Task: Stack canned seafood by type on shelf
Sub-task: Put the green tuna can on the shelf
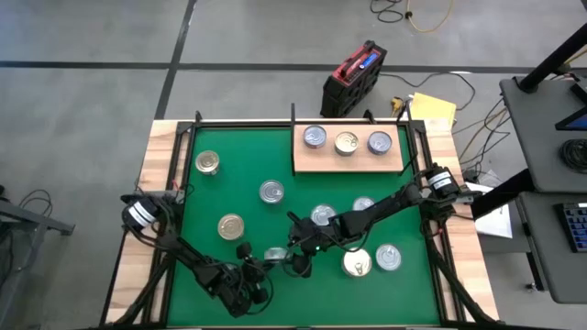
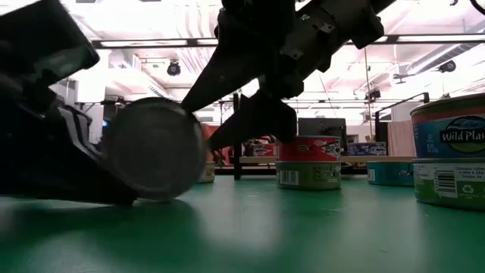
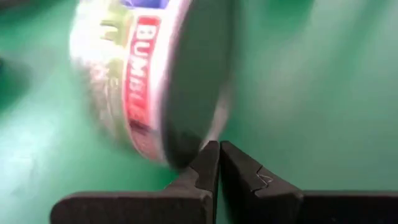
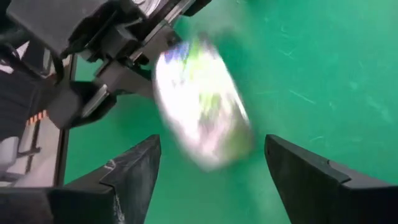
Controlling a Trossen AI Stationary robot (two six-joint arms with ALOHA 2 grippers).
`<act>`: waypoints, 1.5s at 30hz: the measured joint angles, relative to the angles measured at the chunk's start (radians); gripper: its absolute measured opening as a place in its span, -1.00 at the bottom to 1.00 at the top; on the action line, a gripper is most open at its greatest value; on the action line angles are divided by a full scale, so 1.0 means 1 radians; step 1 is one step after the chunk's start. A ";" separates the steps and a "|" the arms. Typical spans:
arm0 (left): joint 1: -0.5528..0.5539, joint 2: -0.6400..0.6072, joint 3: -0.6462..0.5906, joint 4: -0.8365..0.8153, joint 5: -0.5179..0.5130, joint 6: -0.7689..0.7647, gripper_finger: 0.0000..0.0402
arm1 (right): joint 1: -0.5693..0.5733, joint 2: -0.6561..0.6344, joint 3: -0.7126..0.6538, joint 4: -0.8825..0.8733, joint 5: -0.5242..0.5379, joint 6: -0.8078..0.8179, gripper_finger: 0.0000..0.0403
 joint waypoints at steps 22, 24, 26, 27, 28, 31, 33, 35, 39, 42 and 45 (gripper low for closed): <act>0.004 0.021 0.006 0.018 -0.020 0.000 -1.00 | -0.025 0.032 0.121 0.020 0.128 -0.893 0.42; 0.004 0.021 0.006 0.012 -0.026 0.000 -1.00 | -0.035 0.068 0.154 0.010 0.083 -0.896 0.45; 0.004 0.021 0.006 0.008 -0.030 -0.001 -1.00 | -0.042 0.112 0.191 0.007 0.060 -0.904 0.47; 0.004 0.021 0.006 0.007 -0.031 -0.001 -1.00 | -0.045 0.127 0.207 -0.010 0.060 -0.911 0.47; 0.004 0.021 0.006 0.007 -0.031 -0.001 -1.00 | -0.047 0.141 0.225 -0.032 0.058 -0.920 0.47; -0.002 0.020 0.006 0.005 -0.033 -0.005 -1.00 | -0.050 0.166 0.276 -0.095 0.038 -0.940 0.43; -0.006 0.018 0.006 0.001 -0.035 -0.005 -1.00 | -0.049 0.179 0.297 -0.104 0.006 -0.954 0.36; -0.006 0.014 0.006 -0.005 -0.035 -0.004 -1.00 | -0.048 0.187 0.305 -0.111 -0.007 -0.970 0.26; -0.010 0.003 0.006 -0.016 -0.033 -0.004 -1.00 | -0.048 0.187 0.310 -0.112 -0.020 -0.986 -0.02; -0.021 -0.021 0.006 -0.034 -0.033 -0.004 -1.00 | -0.048 0.175 0.310 -0.136 -0.026 -0.989 -0.26; -0.036 -0.059 0.006 -0.080 -0.040 -0.003 -1.00 | -0.048 0.159 0.310 -0.170 -0.023 -1.009 -0.35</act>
